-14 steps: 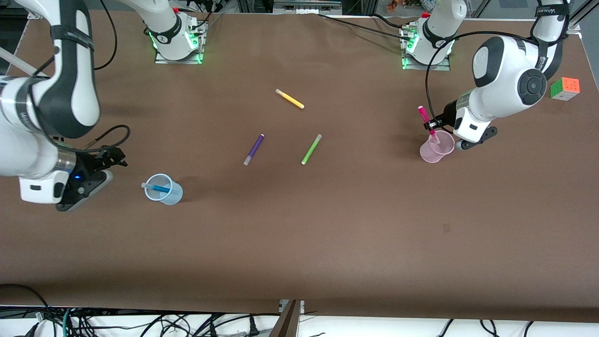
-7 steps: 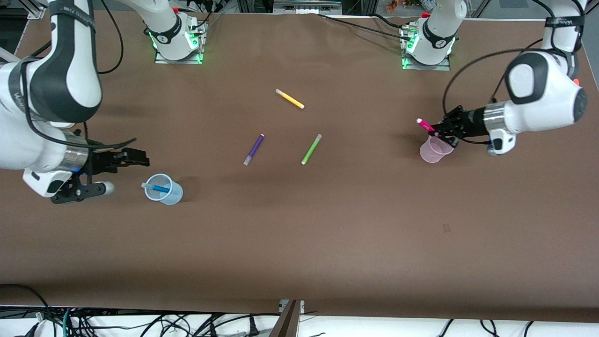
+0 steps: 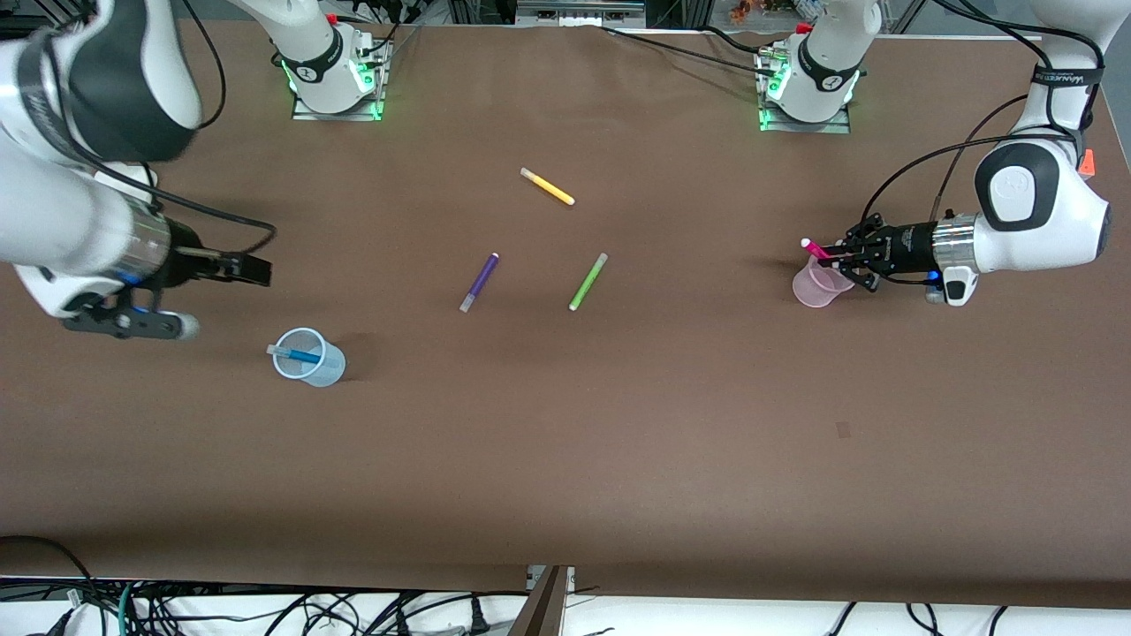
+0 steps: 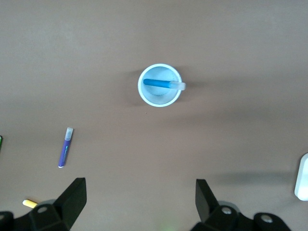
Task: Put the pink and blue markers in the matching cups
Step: 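Release the pink marker into the pink cup while the right gripper withdraws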
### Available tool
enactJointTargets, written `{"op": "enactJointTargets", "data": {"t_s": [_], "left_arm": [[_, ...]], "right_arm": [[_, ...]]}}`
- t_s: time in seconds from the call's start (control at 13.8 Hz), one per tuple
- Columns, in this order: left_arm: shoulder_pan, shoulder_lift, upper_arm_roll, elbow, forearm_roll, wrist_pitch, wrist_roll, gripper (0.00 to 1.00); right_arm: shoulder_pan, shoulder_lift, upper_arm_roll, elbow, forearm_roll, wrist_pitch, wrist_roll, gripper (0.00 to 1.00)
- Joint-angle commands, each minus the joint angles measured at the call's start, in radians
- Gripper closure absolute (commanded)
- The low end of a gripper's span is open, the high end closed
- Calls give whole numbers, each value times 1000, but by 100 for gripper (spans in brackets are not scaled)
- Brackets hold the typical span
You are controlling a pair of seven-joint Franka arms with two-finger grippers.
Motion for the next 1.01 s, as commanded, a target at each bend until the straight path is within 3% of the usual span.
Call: {"op": "enactJointTargets", "data": {"t_s": [0.0,0.07,0.14,0.22,0.36,0.65,0.8,0.94], "left_arm": [[13,38,-7,24,-25,-22,20,100],[14,44,-7,24,-25,-22,37,100],[27,45,-7,24,-25,-24,69,80],[46,55,-7,24,-25,-28,84,50],[57,78,-7,47,-25,-65,103,0],[62,64,-10,102,-12,-119,92,0],[60,61,-7,238,-1,-267,80,0],[50,61,-22,415,141,-366,14,0]], "right_arm": [[-61,-127,35,-70,-10,3,15,0],[-83,-173,35,-100,-10,9,23,0],[-111,-192,35,-119,-7,24,20,0],[-120,-211,35,-129,-6,16,18,0],[-142,-251,35,-175,-8,7,18,0],[-145,-249,34,-165,-22,-42,-38,0],[-142,-227,29,-136,-25,-54,-74,0],[-142,-224,29,-134,-23,-53,-74,0]]}}
